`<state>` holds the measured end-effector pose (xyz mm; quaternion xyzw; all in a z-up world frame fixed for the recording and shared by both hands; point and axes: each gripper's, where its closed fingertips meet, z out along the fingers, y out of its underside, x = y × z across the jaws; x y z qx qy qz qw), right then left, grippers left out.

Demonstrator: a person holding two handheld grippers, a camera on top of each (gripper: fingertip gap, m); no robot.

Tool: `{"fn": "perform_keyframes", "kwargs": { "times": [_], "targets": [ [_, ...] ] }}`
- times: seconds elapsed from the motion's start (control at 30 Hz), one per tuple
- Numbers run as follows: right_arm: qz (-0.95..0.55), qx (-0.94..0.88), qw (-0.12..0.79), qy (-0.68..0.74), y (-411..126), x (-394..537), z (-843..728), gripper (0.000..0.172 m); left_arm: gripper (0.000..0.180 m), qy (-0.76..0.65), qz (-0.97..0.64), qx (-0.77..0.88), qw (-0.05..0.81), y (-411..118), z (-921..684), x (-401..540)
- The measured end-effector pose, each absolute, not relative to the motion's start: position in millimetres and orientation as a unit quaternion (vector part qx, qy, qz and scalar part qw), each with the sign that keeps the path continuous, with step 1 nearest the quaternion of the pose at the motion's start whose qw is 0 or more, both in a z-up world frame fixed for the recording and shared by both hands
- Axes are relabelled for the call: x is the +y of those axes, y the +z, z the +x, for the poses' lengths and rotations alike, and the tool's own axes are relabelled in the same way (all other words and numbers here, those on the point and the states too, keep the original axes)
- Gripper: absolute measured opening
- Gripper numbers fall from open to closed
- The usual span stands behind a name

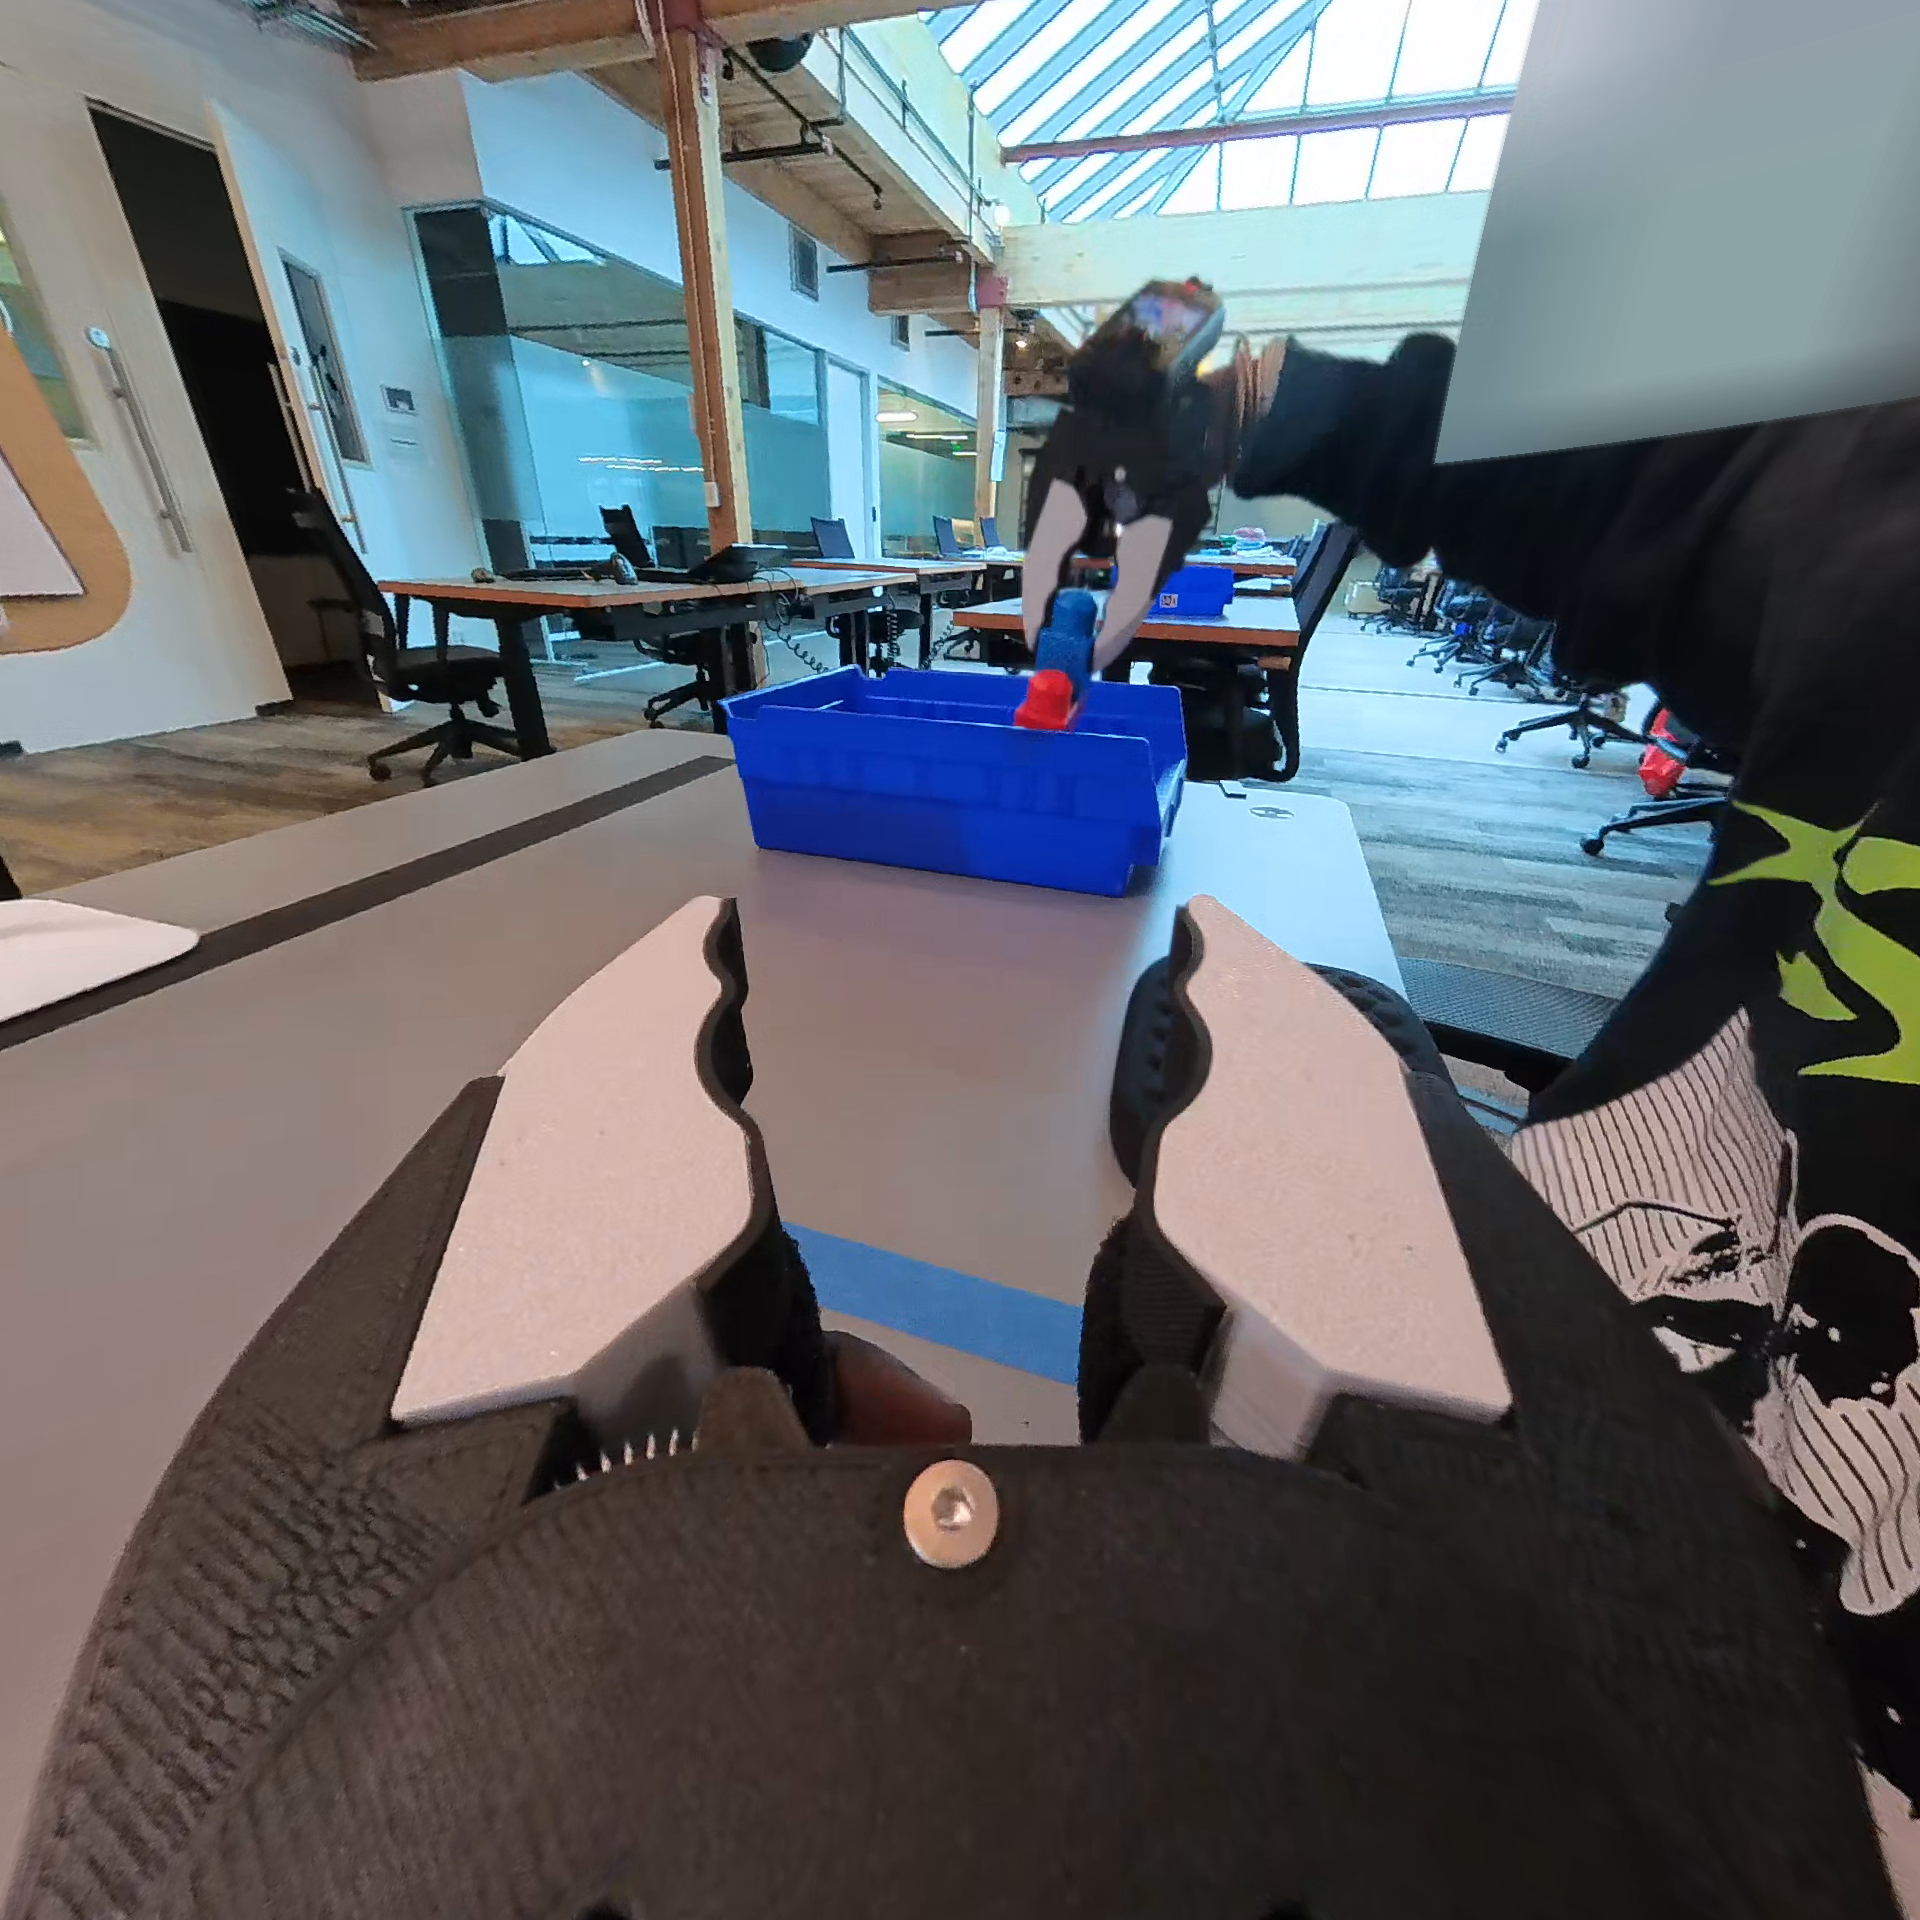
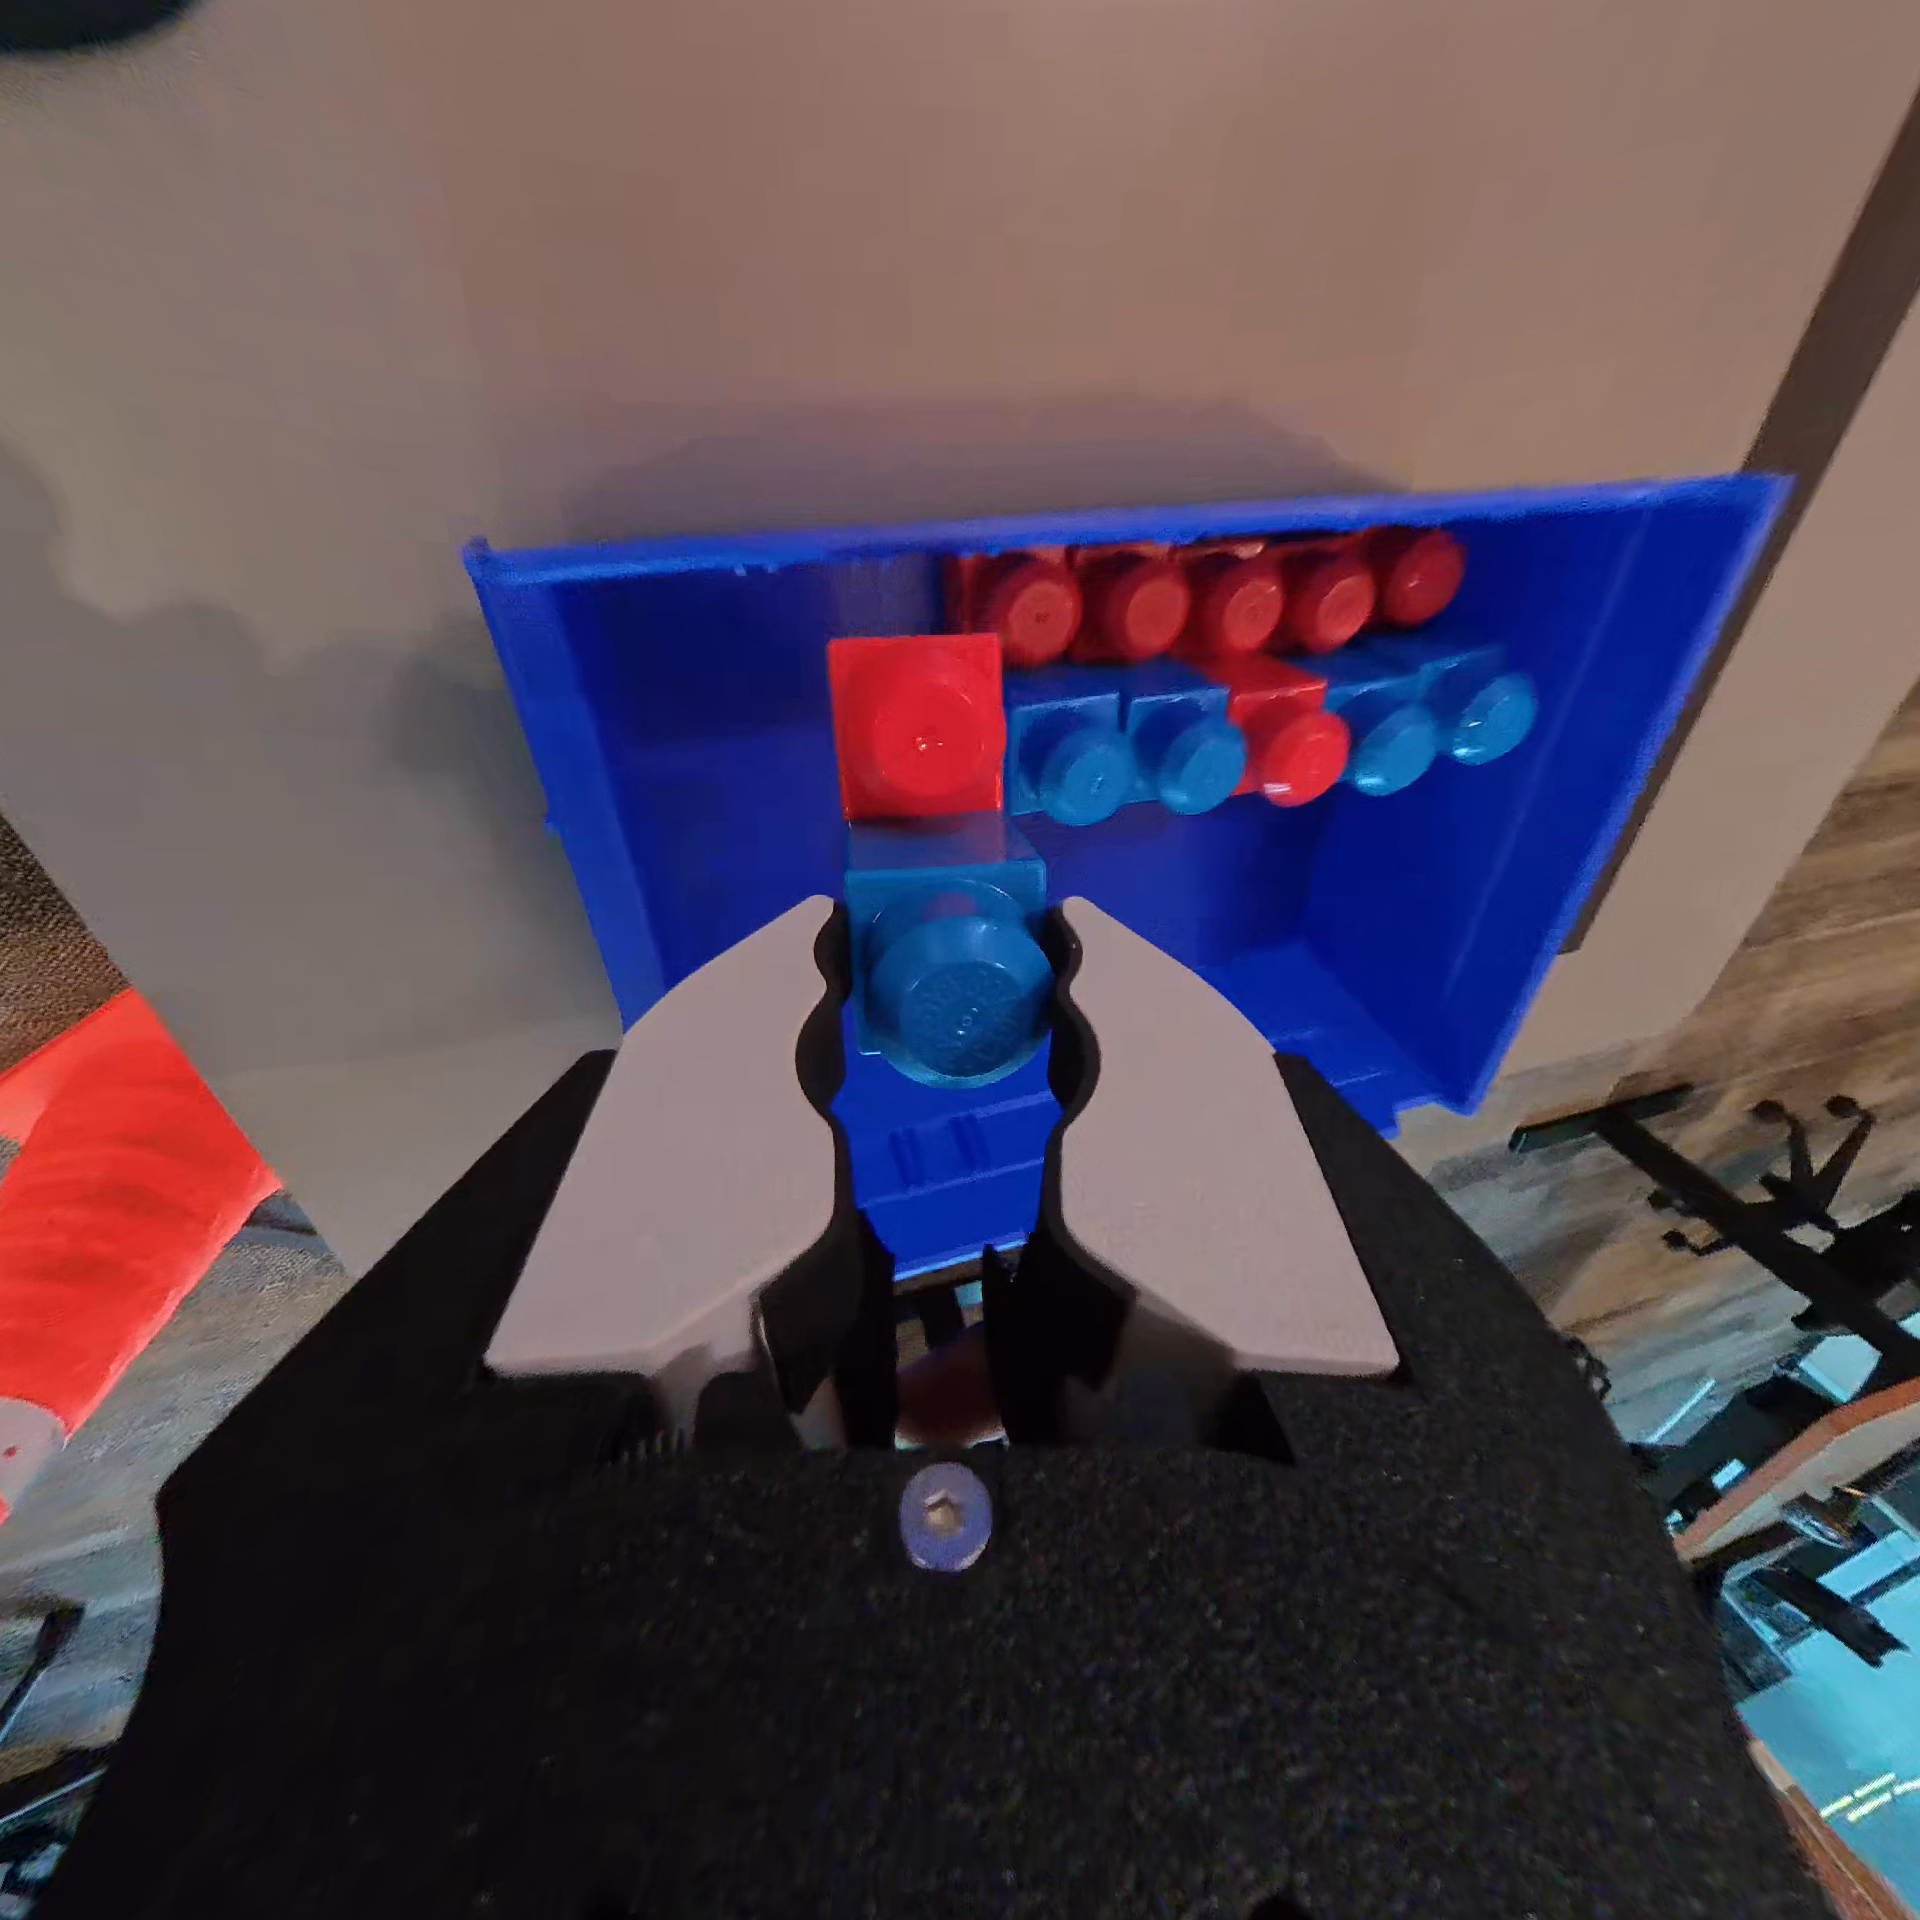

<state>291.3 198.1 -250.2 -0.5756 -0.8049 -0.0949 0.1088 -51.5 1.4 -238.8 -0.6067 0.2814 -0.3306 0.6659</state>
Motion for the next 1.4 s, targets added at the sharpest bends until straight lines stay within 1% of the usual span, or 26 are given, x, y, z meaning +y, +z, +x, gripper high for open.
{"fn": "perform_keyframes", "kwargs": {
  "times": [0.27, 0.5, 0.8, 0.9, 1.03, 1.1, 1.17, 1.2, 1.3, 1.4],
  "targets": [
    [-0.583, -0.803, 0.104, -0.065, -309.3, 205.4, 295.4, 0.036, 0.075, -0.314, -0.626, 0.281, 0.656, -248.5, -52.5, 8.3],
    [-0.576, -0.806, 0.122, -0.059, -330.7, 209.2, 290.0, 0.036, 0.075, -0.317, -0.632, 0.280, 0.650, -251.4, -51.6, 9.6],
    [-0.567, -0.812, 0.130, -0.052, -335.9, 213.3, 287.4, 0.036, 0.074, -0.318, -0.636, 0.274, 0.648, -252.0, -53.4, 10.3],
    [-0.568, -0.808, 0.152, -0.044, -327.0, 212.6, 283.5, 0.041, 0.074, -0.319, -0.636, 0.274, 0.647, -252.2, -53.2, 10.0],
    [-0.574, -0.794, 0.191, -0.060, -308.9, 214.7, 284.5, 0.040, 0.074, -0.320, -0.636, 0.276, 0.645, -252.4, -52.5, 9.5],
    [-0.579, -0.780, 0.227, -0.065, -297.9, 213.6, 284.8, 0.036, 0.074, -0.319, -0.636, 0.277, 0.646, -252.2, -52.4, 9.1],
    [-0.596, -0.761, 0.251, -0.060, -291.3, 208.5, 288.8, 0.026, 0.074, -0.320, -0.635, 0.277, 0.647, -252.0, -52.3, 8.9],
    [-0.611, -0.751, 0.247, -0.046, -292.6, 201.8, 292.5, 0.018, 0.074, -0.320, -0.635, 0.278, 0.646, -252.2, -52.1, 8.8],
    [-0.661, -0.713, 0.233, 0.003, -309.2, 187.1, 300.2, 0.008, 0.074, -0.320, -0.635, 0.280, 0.645, -252.7, -51.3, 8.8],
    [-0.678, -0.700, 0.223, 0.009, -332.9, 188.2, 308.8, 0.006, 0.074, -0.321, -0.635, 0.282, 0.644, -253.1, -50.7, 8.4]
  ]
}}
